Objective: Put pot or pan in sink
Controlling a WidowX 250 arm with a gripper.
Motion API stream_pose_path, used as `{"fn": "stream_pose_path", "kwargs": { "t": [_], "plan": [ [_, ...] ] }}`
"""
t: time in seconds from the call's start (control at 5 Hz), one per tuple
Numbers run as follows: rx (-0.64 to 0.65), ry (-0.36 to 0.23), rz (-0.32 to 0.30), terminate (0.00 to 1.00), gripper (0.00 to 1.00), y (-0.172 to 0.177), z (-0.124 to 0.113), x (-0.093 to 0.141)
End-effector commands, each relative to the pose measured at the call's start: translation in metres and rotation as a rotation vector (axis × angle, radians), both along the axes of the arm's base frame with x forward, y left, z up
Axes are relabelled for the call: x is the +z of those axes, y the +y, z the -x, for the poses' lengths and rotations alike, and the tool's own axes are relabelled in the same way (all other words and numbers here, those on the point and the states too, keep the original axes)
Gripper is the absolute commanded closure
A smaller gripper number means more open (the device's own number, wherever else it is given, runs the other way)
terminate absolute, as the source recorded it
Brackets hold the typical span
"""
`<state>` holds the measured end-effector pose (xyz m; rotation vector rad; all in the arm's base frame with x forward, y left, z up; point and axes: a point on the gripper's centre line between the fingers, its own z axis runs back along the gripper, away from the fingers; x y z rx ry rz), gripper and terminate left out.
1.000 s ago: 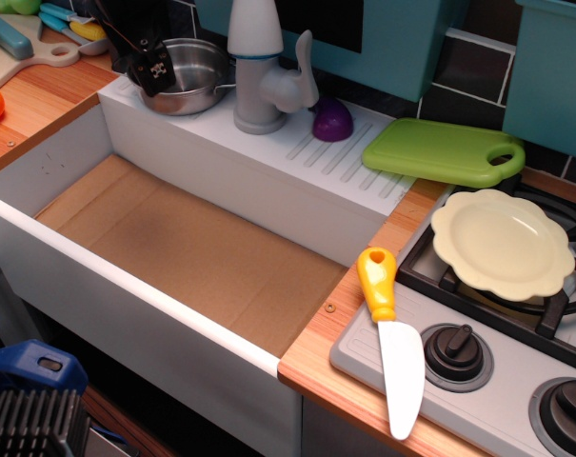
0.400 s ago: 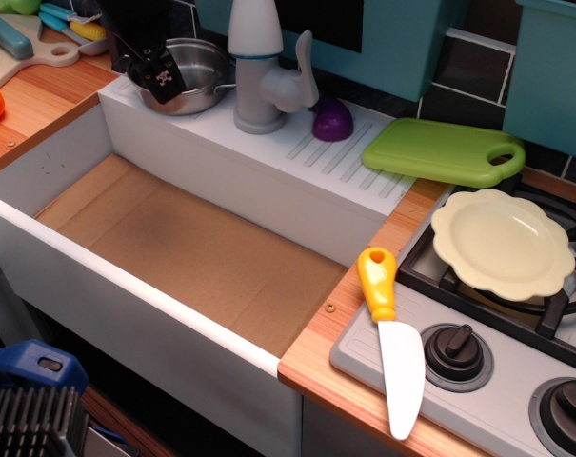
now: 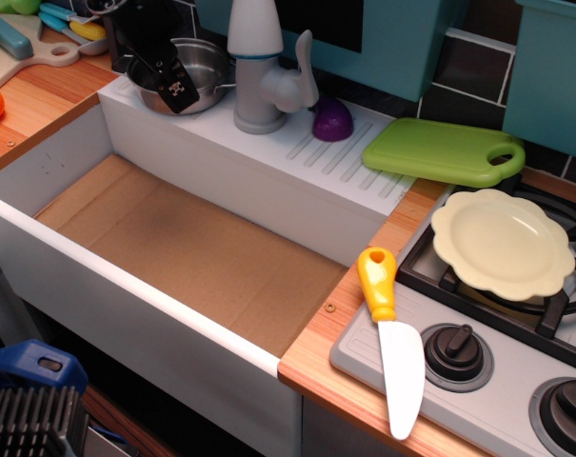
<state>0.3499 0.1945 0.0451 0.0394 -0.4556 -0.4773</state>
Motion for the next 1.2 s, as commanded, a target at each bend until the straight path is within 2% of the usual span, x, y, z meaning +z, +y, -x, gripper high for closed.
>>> {"fn": "stream_pose_path", "kwargs": {
  "t": [0.0, 0.4, 0.6, 0.8, 1.0],
  "plan": [
    [-0.005, -0.053, -0.022, 0.0, 0.0, 0.009, -0.008, 0.009],
    [0.011, -0.058, 0.003, 0.0, 0.0, 0.012, -0.013, -0.006],
    [0.041, -0.036, 0.028, 0.0, 0.0, 0.012, -0.012, -0.014],
    [0.05, -0.022, 0.041, 0.0, 1.0, 0.013, -0.012, -0.016],
    [0.053, -0.011, 0.059, 0.0, 1.0, 0.013, -0.012, -0.018]
  ]
}}
